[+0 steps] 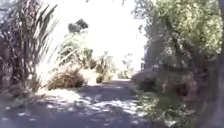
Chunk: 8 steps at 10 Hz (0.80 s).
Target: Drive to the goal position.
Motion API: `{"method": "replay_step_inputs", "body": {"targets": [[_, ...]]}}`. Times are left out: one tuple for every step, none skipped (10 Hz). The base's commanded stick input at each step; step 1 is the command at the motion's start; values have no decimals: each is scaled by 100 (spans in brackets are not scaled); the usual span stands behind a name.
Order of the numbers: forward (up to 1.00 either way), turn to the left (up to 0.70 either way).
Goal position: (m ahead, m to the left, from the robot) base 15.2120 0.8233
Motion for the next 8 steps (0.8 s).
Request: {"method": "replay_step_inputs", "body": {"targets": [[100,0],[100,0],[100,0],[100,0],[100,0],[100,0],[100,0],[100,0]]}}
